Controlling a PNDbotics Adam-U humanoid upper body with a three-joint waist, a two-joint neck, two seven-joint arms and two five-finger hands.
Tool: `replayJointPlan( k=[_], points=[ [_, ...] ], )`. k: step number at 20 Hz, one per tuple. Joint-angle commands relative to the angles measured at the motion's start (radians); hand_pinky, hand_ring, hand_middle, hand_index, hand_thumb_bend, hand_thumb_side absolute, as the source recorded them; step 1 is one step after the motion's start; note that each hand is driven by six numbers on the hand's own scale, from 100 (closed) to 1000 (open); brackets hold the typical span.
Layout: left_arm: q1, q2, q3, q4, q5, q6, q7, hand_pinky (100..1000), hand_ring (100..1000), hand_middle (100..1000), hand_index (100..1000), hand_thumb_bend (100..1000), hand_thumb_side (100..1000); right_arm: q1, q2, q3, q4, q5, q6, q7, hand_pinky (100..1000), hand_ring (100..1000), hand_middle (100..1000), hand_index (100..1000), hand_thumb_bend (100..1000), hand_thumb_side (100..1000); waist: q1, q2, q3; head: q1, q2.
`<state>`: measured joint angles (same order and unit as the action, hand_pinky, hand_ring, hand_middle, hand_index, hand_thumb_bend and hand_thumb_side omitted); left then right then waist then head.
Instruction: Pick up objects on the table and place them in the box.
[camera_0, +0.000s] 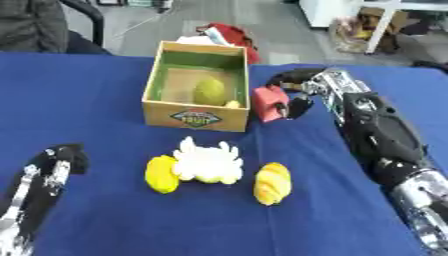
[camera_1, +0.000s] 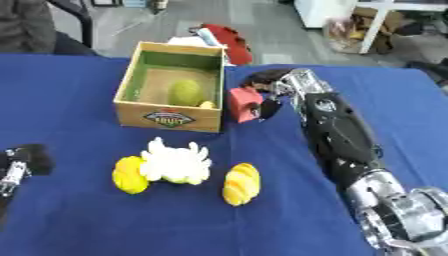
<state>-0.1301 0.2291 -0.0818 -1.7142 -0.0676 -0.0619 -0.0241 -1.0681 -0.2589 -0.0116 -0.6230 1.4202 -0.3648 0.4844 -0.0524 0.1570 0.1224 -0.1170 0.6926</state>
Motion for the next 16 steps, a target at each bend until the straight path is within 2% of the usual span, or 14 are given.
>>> replayJointPlan(
  k=[1,3,5,6,7,8,10,13,16],
  points=[
    [-0.01,0.015,0.006,-0.018,-0.002,-0.002,0.0,656,621,578,743,100,725,-0.017,0.005,-0.003,0.007,0.015,0.009,-0.007,941,1000,1000,1000,100,338,-0.001,0.003,0.002,-0.002,-0.014],
    [-0.01,0.015,0.006,-0.018,-0.002,-0.002,0.001,656,621,578,743,100,726,-0.016,0.008,-0.004,0.009,0.015,0.013,-0.013,906,989,957,1000,100,286,-0.002,0.003,0.002,-0.002,-0.014],
    [-0.009,0.014,0.005,-0.018,-0.002,-0.002,0.0,656,621,578,743,100,726,-0.014,0.009,-0.004,0.01,0.014,0.016,-0.021,873,950,901,970,100,293,-0.002,0.003,0.002,0.0,-0.014],
    [-0.01,0.014,0.006,-0.018,-0.002,-0.002,0.0,656,621,577,743,100,726,-0.013,0.009,-0.005,0.007,0.014,0.017,-0.032,820,866,757,842,100,298,-0.003,0.002,0.002,0.001,-0.014],
    [-0.01,0.014,0.006,-0.018,-0.002,-0.003,0.0,656,621,577,743,100,725,-0.012,0.008,-0.005,0.003,0.014,0.019,-0.048,806,847,719,807,100,299,-0.003,0.002,0.002,0.001,-0.014],
    [-0.009,0.014,0.007,-0.018,-0.002,-0.003,0.001,656,621,577,743,100,725,-0.012,0.007,-0.005,-0.002,0.016,0.022,-0.07,758,787,585,693,100,290,-0.003,0.002,0.002,0.002,-0.014],
    [-0.009,0.014,0.007,-0.018,-0.001,-0.002,0.002,656,621,577,743,100,725,-0.01,0.004,-0.008,-0.014,0.02,0.028,-0.127,699,716,471,577,100,268,-0.003,0.001,0.002,0.002,-0.015],
    [-0.008,0.013,0.007,-0.018,-0.001,-0.003,0.002,656,621,577,743,100,725,-0.01,-0.003,-0.014,-0.033,0.005,0.029,-0.214,672,677,433,541,100,232,-0.003,0.0,0.001,0.003,-0.015],
    [-0.007,0.013,0.008,-0.018,-0.001,-0.003,0.003,657,621,577,743,100,725,-0.015,-0.015,-0.017,-0.06,-0.046,0.017,-0.257,664,663,415,529,100,198,-0.004,-0.004,-0.001,0.003,-0.012]
  ],
)
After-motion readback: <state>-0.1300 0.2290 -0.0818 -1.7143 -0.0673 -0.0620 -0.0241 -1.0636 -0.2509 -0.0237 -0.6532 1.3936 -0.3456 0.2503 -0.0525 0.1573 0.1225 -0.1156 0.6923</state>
